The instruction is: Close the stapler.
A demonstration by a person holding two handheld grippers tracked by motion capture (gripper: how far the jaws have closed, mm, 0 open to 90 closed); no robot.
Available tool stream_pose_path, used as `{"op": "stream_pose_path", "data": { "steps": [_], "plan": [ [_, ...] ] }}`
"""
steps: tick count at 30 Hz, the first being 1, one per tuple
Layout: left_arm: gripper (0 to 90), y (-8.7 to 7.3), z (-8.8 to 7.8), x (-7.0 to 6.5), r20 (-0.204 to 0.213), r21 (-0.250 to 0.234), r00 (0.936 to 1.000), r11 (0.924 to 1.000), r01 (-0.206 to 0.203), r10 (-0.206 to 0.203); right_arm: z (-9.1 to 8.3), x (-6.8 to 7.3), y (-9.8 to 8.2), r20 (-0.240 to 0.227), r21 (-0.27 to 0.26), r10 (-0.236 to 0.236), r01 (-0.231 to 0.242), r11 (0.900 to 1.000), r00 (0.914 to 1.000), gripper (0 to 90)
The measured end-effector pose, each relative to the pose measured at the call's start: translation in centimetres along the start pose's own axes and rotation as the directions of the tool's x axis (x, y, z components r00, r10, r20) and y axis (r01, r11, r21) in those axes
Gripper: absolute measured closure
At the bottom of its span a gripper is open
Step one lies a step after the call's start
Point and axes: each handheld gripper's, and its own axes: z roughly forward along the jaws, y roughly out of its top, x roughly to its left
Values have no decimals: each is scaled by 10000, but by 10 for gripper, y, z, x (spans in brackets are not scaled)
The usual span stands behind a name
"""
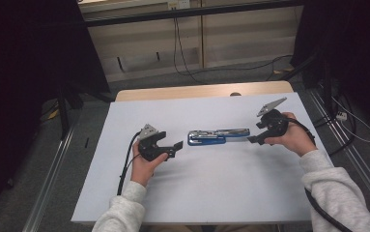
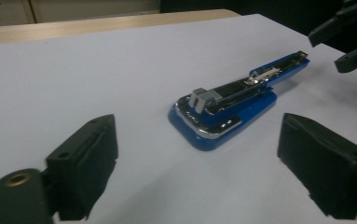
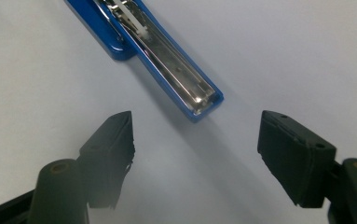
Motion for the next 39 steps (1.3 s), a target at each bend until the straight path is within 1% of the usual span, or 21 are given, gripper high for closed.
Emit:
{"op": "stream_pose_path", "data": {
  "steps": [2,3,4,5,6,7,8,10,11,12,13,14,16,17,22,27,29,31,33,34,39],
  "plan": [
    [202,1,2,1,-101,138,9999,9999,-30,31,-1,0,-3,33,-36,106,-105,9999,9999,318],
    [262,1,4,1,-214,180,9998,9998,-42,45,-1,0,-4,54,-90,179,-179,9998,9998,336],
    [334,1,6,1,-296,194,9995,9997,144,-139,-2,0,-7,91,-2,261,-261,9997,9996,388],
    [385,1,6,1,-296,194,9995,9997,144,-139,-2,0,-7,91,-2,261,-261,9997,9996,388],
    [385,1,8,1,-333,279,9994,9995,143,-134,-2,0,-9,91,26,309,-309,9995,9995,402],
    [441,1,10,1,-327,364,9991,9990,267,-256,-2,0,-11,148,90,339,-341,9994,9993,435],
    [462,0,11,2,-339,391,9991,9989,275,-261,-1,-1,-13,151,121,423,-425,9990,9990,475],
    [558,-2,14,3,-512,534,9982,9980,328,-301,0,-1,-16,147,202,510,-513,9985,9986,531],
    [581,-3,16,3,-441,552,9981,9974,457,-433,1,-1,-17,137,271,496,-500,9984,9987,578],
    [658,-3,17,3,-484,610,9979,9971,465,-436,4,-1,-19,273,511,365,-379,9980,9990,650],
    [658,-4,19,3,-551,721,9977,9964,444,-405,4,-1,-19,273,511,365,-379,9980,9990,650],
    [695,-4,20,3,-553,793,9976,9958,457,-414,5,-1,-20,363,547,346,-365,9978,9987,696],
    [768,-4,25,3,-566,997,9977,9941,422,-367,9,-2,-20,261,480,535,-547,9973,9982,795],
    [789,-4,25,3,-566,997,9977,9941,422,-367,9,-2,-20,261,480,535,-547,9973,9982,795],
    [858,-5,39,0,-455,1487,9985,9882,376,-311,17,-3,-15,199,487,709,-718,9962,9973,900],
    [874,-3,44,-3,-494,1735,9984,9842,362,-280,23,-3,-14,171,534,751,-759,9957,9970,900],
    [874,-2,46,-2,-378,1860,9991,9822,257,-190,25,-4,-14,87,411,818,-821,9958,9966,900],
    [874,-1,49,-3,-362,2185,9993,9758,111,-32,26,-4,-14,75,403,757,-759,9963,9971,900],
    [874,-2,51,-4,-320,2223,9994,9747,229,-161,27,-5,-14,47,331,834,-835,9960,9965,900],
    [872,-1,53,-3,-330,2328,9994,9723,215,-142,27,-4,-14,9,306,847,-847,9959,9964,900],
    [867,1,56,-5,-158,2440,9999,9697,73,-36,28,-4,-12,82,252,756,-758,9968,9971,900]
  ]
}}
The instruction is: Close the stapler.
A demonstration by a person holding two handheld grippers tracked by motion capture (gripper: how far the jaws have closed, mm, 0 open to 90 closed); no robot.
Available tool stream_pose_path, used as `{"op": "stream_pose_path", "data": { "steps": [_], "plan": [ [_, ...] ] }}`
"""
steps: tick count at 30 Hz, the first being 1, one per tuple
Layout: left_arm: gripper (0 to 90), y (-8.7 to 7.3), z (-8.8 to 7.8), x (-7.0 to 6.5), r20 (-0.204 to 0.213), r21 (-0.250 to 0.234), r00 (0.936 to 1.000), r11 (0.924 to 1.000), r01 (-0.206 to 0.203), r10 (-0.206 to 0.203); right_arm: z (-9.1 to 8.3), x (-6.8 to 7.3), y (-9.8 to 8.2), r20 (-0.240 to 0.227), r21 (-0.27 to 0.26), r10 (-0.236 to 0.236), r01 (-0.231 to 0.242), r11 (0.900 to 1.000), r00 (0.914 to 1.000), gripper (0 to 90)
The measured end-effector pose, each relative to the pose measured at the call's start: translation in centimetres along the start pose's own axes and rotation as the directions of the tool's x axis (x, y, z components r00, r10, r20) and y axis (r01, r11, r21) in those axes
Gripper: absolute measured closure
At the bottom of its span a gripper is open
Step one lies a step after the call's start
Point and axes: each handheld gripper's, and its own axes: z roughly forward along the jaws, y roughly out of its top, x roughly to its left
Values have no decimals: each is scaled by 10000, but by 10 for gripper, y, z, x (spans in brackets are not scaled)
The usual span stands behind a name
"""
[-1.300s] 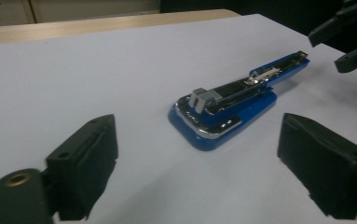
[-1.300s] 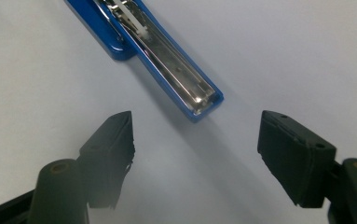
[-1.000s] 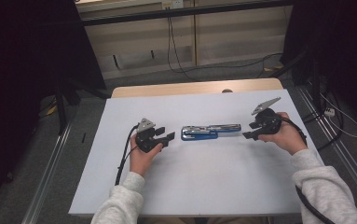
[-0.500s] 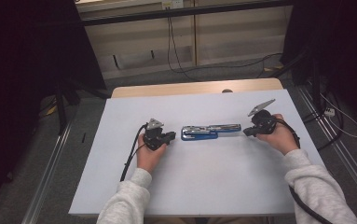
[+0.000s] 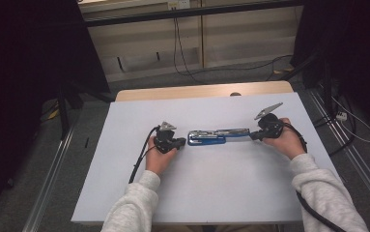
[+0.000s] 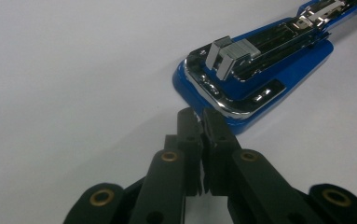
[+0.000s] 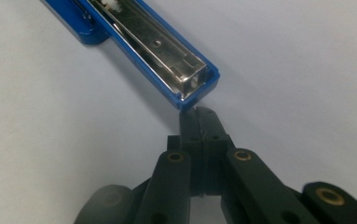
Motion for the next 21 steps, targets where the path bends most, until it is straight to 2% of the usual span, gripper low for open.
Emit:
{"op": "stream_pose_path", "data": {
  "steps": [2,5,15,21],
  "plan": [
    [866,2,1,-2,68,104,9998,9998,-166,165,0,1,1,-149,38,-8,8,10000,9999,900],
    [869,3,4,-3,91,143,9999,9998,-126,125,0,1,1,-131,55,-52,53,10000,9999,900],
    [899,7,4,-1,250,372,9989,9985,-399,390,-6,0,3,-146,-156,-93,91,9998,9999,900],
    [900,7,5,0,199,377,9995,9990,-258,251,-12,0,8,-134,-346,-150,145,9993,9998,900]
  ]
}}
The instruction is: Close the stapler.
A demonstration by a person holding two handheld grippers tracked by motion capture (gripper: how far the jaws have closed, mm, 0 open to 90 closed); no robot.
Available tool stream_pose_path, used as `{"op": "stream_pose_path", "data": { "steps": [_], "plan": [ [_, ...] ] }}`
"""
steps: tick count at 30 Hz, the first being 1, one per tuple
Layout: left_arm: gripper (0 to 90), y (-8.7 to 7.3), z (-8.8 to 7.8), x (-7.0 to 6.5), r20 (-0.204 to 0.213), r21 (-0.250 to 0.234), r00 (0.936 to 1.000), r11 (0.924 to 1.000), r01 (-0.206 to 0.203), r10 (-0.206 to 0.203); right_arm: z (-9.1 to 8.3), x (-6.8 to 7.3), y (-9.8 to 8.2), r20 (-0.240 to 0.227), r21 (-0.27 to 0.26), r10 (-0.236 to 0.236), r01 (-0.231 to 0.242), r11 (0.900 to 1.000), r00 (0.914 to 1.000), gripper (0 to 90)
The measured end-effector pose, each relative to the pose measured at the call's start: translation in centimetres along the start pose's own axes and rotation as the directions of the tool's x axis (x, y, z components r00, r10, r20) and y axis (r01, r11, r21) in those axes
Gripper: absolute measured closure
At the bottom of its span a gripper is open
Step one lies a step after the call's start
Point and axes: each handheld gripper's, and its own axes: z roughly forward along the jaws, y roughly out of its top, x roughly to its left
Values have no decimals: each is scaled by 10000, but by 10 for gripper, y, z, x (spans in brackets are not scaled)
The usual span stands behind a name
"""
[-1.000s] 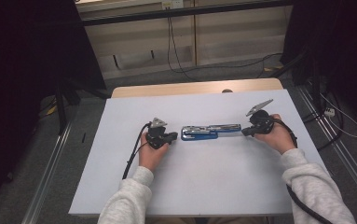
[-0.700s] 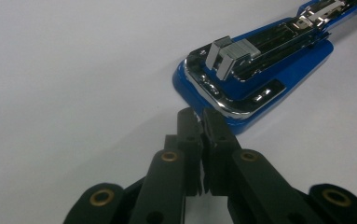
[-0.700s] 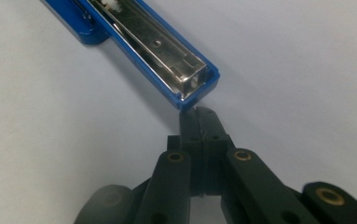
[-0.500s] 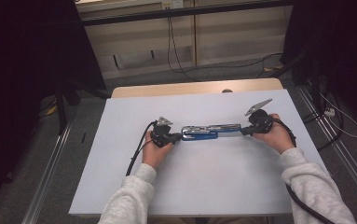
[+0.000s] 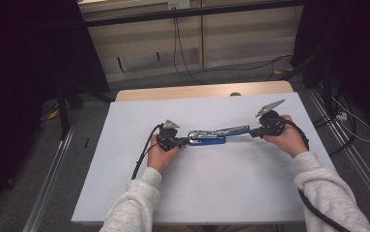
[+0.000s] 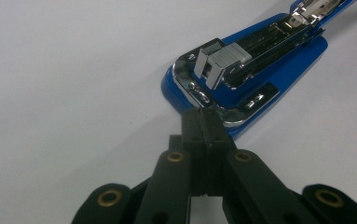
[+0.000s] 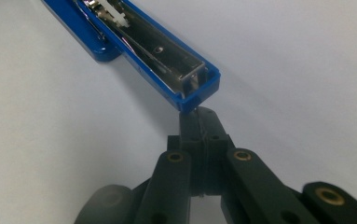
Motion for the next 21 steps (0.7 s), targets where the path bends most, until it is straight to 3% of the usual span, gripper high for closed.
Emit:
{"op": "stream_pose_path", "data": {
  "steps": [10,13,15,16,18,20,21],
  "plan": [
    [900,1,0,1,-5,18,10000,10000,-13,13,-5,2,8,-7,-279,-67,67,9996,10000,900],
    [883,1,-1,2,45,75,10000,9999,89,-89,-5,4,6,-15,-472,127,-128,9988,9999,839],
    [779,1,-3,1,49,-30,9999,9999,118,-118,-3,6,2,-42,-811,423,-425,9958,9991,744],
    [779,1,-4,0,90,-53,9998,9998,173,-173,-3,6,2,-42,-811,423,-425,9958,9991,744],
    [667,2,-9,0,66,-181,9997,9995,253,-252,-2,8,-1,-190,-905,597,-612,9940,9980,689],
    [625,1,-14,0,-16,-376,9994,9987,336,-336,-2,10,-4,-189,-1037,726,-742,9918,9972,656],
    [551,1,-18,1,31,-324,9996,9991,290,-289,-3,11,-5,-209,-1033,743,-761,9917,9970,629]
  ]
}}
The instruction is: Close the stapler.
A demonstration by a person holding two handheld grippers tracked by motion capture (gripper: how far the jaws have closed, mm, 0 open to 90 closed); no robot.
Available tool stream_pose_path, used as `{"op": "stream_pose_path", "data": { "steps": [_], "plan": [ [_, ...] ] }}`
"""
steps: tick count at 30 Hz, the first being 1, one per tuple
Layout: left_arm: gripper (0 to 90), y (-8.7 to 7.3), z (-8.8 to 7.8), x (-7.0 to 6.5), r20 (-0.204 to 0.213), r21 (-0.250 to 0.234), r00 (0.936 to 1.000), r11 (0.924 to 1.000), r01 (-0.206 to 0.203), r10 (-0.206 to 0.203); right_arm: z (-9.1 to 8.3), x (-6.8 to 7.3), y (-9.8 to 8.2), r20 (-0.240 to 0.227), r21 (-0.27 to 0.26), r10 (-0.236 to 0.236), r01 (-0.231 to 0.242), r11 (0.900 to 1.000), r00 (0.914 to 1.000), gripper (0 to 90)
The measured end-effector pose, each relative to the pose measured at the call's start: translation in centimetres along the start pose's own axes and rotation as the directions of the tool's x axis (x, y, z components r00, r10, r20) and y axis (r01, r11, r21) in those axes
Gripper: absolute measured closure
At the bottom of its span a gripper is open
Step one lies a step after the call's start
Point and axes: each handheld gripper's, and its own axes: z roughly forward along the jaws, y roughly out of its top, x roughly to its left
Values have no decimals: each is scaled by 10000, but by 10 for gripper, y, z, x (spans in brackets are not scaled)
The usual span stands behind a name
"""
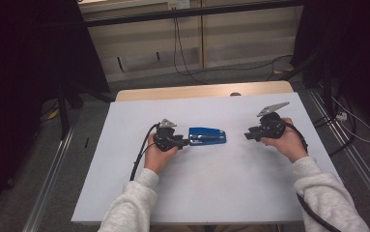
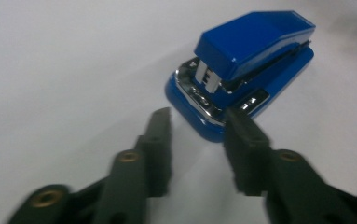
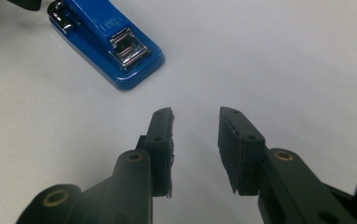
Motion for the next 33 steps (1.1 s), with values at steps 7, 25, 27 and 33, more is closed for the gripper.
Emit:
{"op": "stream_pose_path", "data": {
  "steps": [7,25,27,33],
  "plan": [
    [375,-4,-21,-2,232,-392,9996,9991,149,-140,-8,14,-1,-193,-368,-17,10,9993,9998,492],
    [135,-20,-60,-1,33,-523,9999,9986,-94,96,-32,43,-25,-302,-712,584,-605,9956,9978,209],
    [124,-22,-63,-1,40,-503,9998,9985,-198,200,-34,45,-28,-251,-669,545,-561,9962,9982,197],
    [113,-28,-70,0,1,-613,9996,9977,-281,282,-39,48,-37,-205,-635,620,-632,9960,9979,169]
  ]
}}
